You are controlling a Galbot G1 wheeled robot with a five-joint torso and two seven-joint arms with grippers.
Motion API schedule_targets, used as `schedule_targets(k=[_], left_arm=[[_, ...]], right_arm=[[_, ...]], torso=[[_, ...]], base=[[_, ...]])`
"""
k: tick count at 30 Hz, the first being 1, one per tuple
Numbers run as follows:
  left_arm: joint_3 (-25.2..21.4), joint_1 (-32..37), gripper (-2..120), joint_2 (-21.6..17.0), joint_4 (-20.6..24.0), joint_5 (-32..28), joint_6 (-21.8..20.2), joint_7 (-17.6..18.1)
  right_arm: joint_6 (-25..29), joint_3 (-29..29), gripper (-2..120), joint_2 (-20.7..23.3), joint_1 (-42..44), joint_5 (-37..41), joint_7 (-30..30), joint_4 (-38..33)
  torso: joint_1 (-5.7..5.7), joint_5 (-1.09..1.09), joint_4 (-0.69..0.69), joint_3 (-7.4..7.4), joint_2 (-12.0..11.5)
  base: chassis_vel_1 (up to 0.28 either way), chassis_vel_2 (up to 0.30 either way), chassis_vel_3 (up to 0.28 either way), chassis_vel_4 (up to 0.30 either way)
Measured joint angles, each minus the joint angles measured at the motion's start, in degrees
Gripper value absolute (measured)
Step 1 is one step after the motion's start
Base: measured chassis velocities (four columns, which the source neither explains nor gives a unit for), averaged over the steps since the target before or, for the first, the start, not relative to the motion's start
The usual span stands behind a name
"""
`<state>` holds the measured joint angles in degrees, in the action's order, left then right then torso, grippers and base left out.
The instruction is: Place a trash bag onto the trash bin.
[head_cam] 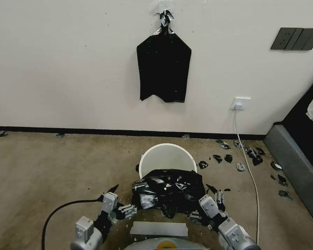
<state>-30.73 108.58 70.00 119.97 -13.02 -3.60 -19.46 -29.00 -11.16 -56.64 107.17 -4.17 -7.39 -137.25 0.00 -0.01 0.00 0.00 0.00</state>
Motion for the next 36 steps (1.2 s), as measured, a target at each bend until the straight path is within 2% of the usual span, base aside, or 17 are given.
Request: schedule_targets(k=[1, 4, 6, 9, 13, 16, 22, 25, 28, 29, 30, 31, 32, 33, 34, 35, 36], left_arm=[[0.0, 0.0, 100, 0.0, 0.0, 0.0, 0.0, 0.0], [-2.48, 0.06, 100, -0.05, -0.99, -0.1, 2.45, -5.82], [-3.08, 0.11, 100, -0.05, -1.21, -0.32, 3.0, -7.11], [-5.56, -0.07, 100, 0.15, -3.04, -1.98, 6.43, -12.48], [-6.7, -0.34, 100, 0.33, -4.03, -3.46, 7.74, -15.6], [-10.61, -0.76, 100, 0.82, -5.87, -8.14, 10.96, -23.9], [-13.38, -1.1, 100, 2.79, -5.06, -15.27, 13.39, -26.75], [-13.88, -1.93, 100, 4.2, -3.1, -18.37, 14.06, -24.13], [-12.19, -4.17, 100, 5.36, 0.8, -15.78, 15.43, -11.15], [-12.19, -4.17, 100, 5.36, 0.8, -15.78, 15.43, -11.15], [-10.94, -4.95, 100, 5.36, 1.62, -13.62, 15.45, -7.0], [-9.52, -5.86, 100, 5.45, 2.72, -10.02, 15.4, -1.14], [-8.86, -5.95, 100, 6.02, 3.37, -6.84, 15.38, 3.05], [-8.86, -5.95, 100, 6.02, 3.37, -6.84, 15.38, 3.05], [-8.39, -5.81, 100, 6.81, 3.83, -2.91, 15.36, 7.63], [-8.08, -5.53, 100, 7.93, 3.93, 1.73, 15.37, 12.26], [-8.08, -5.35, 100, 8.67, 3.78, 4.27, 15.52, 14.33]], right_arm=[[0.0, 0.0, 100, 0.0, 0.0, 0.0, 0.0, 0.0], [0.82, 0.26, 100, 0.11, 0.52, -0.01, 0.69, -0.97], [1.34, 0.26, 100, 0.14, 0.59, 0.01, 1.05, -1.15], [3.05, 0.32, 100, 0.15, 0.47, 0.23, 2.38, -1.61], [3.39, 0.32, 100, 0.14, 0.36, 0.6, 2.67, -1.87], [5.0, -1.1, 100, 0.38, 0.59, 3.2, 3.78, -4.31], [8.69, -3.63, 100, 0.92, -1.82, 10.33, 7.18, -6.06], [9.01, -5.44, 100, 1.55, -6.42, 15.98, 7.75, -6.13], [7.69, -6.54, 100, 4.6, -16.2, 22.39, 7.81, -3.36], [7.69, -6.54, 100, 4.6, -16.2, 22.39, 7.81, -3.36], [7.4, -6.7, 100, 6.03, -19.64, 24.1, 8.12, -1.98], [7.04, -5.93, 100, 7.97, -23.91, 26.07, 8.58, 0.22], [6.44, -4.0, 100, 9.67, -28.32, 27.31, 9.25, 2.43], [6.44, -4.0, 100, 9.67, -28.32, 27.31, 9.25, 2.43], [5.6, -0.78, 100, 11.64, -34.72, 28.8, 9.69, 5.19], [4.28, 4.56, 100, 13.44, -42.86, 30.54, 10.18, 8.69], [3.38, 9.13, 100, 14.31, -48.82, 31.61, 10.51, 11.82]], torso=[[0.0, 0.0, 0.0, 0.0, 0.0], [0.0, 0.0, 0.0, 0.0, 0.0], [0.0, 0.0, 0.0, 0.0, 0.0], [0.0, 0.0, 0.0, 0.0, 0.0], [0.0, 0.0, 0.0, 0.0, 0.0], [0.0, 0.0, 0.0, 0.0, 0.0], [0.0, 0.0, -0.01, 0.0, 0.0], [0.0, 0.02, 0.01, 0.0, 0.0], [0.0, 0.03, 0.0, 0.0, 0.0], [0.0, 0.03, 0.0, 0.0, 0.0], [0.0, 0.06, 0.03, 0.01, 0.0], [0.0, -0.01, -0.03, 0.01, 0.0], [0.0, 0.0, -0.03, 0.01, 0.0], [0.0, 0.0, -0.03, 0.01, 0.0], [0.01, 0.07, -0.03, 0.01, 0.0], [0.0, 0.01, -0.01, 0.01, 0.0], [0.0, -0.02, 0.02, 0.02, 0.0]], base=[[0.0, 0.0, 0.0, 0.0], [0.0, 0.0, 0.0, 0.0], [0.0, 0.0, 0.0, 0.0], [0.0, 0.0, 0.0, 0.0], [0.0, 0.0, 0.0, 0.0], [0.0, 0.0, 0.0, 0.0], [0.0, 0.0, 0.0, 0.0], [0.0, 0.0, 0.0, 0.0], [0.0, 0.0, 0.0, 0.0], [0.0, 0.0, 0.0, 0.0], [0.0, 0.0, 0.0, 0.0], [0.0, 0.0, 0.0, 0.0], [0.0, 0.0, 0.0, 0.0], [0.0, 0.0, 0.0, 0.0], [0.0, 0.0, 0.0, 0.0], [0.0, 0.0, 0.0, 0.0], [0.0, 0.0, 0.0, 0.0]])
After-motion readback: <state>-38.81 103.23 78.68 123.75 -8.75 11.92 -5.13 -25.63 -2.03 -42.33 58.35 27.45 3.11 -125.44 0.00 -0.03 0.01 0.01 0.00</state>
